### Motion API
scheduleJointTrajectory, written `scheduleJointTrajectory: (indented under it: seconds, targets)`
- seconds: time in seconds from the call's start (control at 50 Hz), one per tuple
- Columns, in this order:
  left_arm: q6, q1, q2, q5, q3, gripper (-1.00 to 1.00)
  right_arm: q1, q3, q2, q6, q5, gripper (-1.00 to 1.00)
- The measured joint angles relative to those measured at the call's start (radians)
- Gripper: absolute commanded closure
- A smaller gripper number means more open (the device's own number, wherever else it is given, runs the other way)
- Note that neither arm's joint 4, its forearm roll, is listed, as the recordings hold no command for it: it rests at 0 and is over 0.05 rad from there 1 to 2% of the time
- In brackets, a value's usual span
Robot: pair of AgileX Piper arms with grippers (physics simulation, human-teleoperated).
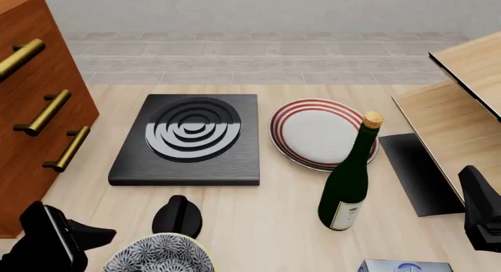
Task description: Put the bowl on the stove.
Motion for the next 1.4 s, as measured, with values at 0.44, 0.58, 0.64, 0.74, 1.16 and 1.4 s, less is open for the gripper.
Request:
scheduleJointTrajectory:
  seconds: [0.44, 0.58, 0.64, 0.74, 1.16, 1.4]
  targets:
    - [-0.005, 0.011, 0.058, -0.049, 0.007, -1.00, 0.000, 0.000, 0.000, 0.000, 0.000, -1.00]
    - [-0.007, 0.014, 0.074, -0.063, 0.011, -1.00, 0.000, 0.000, 0.000, 0.000, 0.000, -1.00]
    - [-0.006, 0.016, 0.083, -0.070, 0.012, -1.00, 0.000, 0.000, 0.000, 0.000, 0.000, -1.00]
    - [-0.005, 0.020, 0.102, -0.086, 0.014, -1.00, 0.000, 0.000, 0.000, 0.000, 0.000, -1.00]
    - [0.008, 0.035, 0.167, -0.142, 0.019, -1.00, 0.000, 0.000, 0.000, 0.000, 0.000, -1.00]
    - [0.018, 0.037, 0.196, -0.171, 0.028, -1.00, 0.000, 0.000, 0.000, 0.000, 0.000, -1.00]
